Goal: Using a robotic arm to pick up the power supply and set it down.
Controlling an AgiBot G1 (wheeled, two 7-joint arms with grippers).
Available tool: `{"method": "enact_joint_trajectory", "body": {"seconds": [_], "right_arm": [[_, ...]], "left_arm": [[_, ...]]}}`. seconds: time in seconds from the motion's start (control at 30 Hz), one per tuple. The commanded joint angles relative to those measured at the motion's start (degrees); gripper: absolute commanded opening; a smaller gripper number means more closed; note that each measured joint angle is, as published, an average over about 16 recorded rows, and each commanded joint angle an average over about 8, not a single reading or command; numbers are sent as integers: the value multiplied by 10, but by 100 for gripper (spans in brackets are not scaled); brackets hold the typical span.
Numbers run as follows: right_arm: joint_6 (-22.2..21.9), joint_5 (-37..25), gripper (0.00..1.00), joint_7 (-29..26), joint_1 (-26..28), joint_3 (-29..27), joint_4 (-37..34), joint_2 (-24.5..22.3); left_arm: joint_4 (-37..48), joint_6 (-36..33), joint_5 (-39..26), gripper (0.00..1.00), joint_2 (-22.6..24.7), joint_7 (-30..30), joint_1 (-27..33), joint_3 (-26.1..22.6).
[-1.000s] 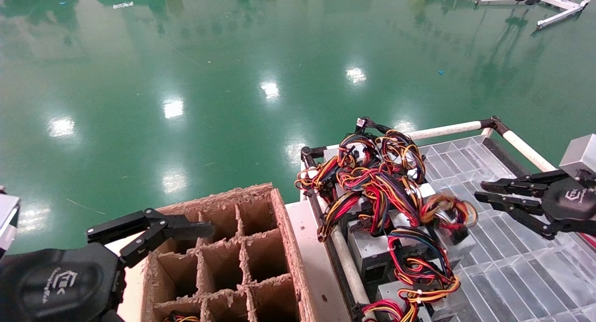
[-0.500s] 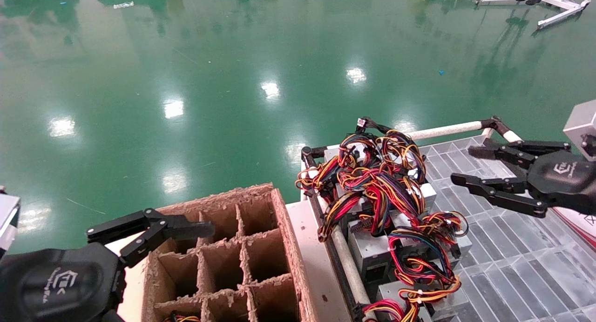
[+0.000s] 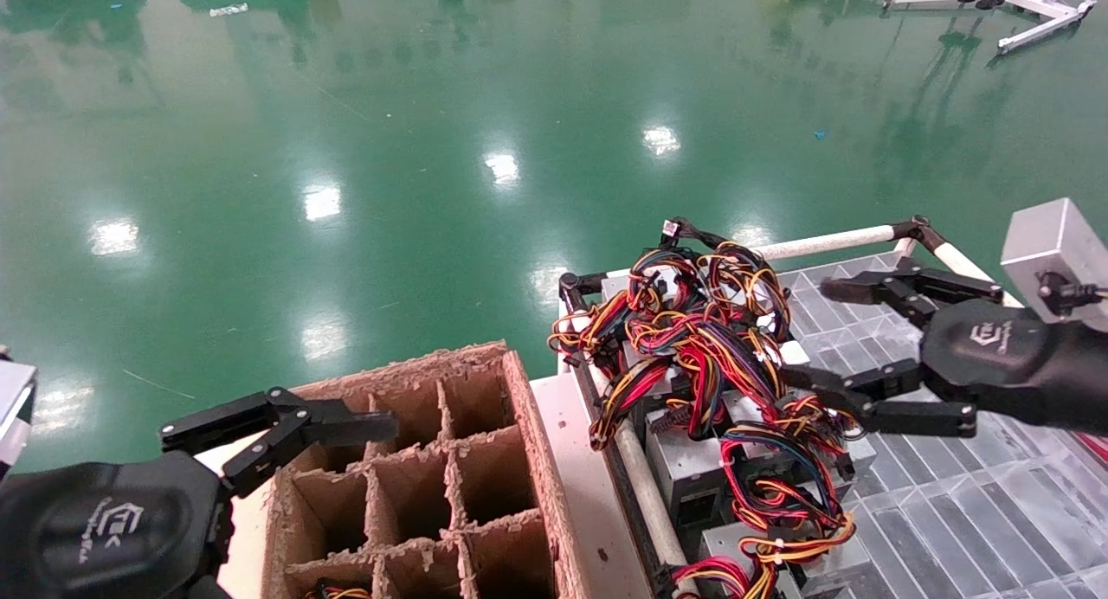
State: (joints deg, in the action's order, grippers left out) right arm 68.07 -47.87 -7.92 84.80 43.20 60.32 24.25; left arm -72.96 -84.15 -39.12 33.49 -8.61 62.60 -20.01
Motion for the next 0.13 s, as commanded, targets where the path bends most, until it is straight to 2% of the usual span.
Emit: {"method": "enact_joint_trajectory", "body": {"seconds": [0.03, 0.13], "right_arm": [[13, 4, 100, -2, -17, -20, 10, 8], [18, 6, 100, -3, -24, -28, 14, 11]], "left_arm": [[0, 0, 0, 100, 0, 0, 0, 0], [0, 0, 0, 100, 0, 0, 0, 0]]}}
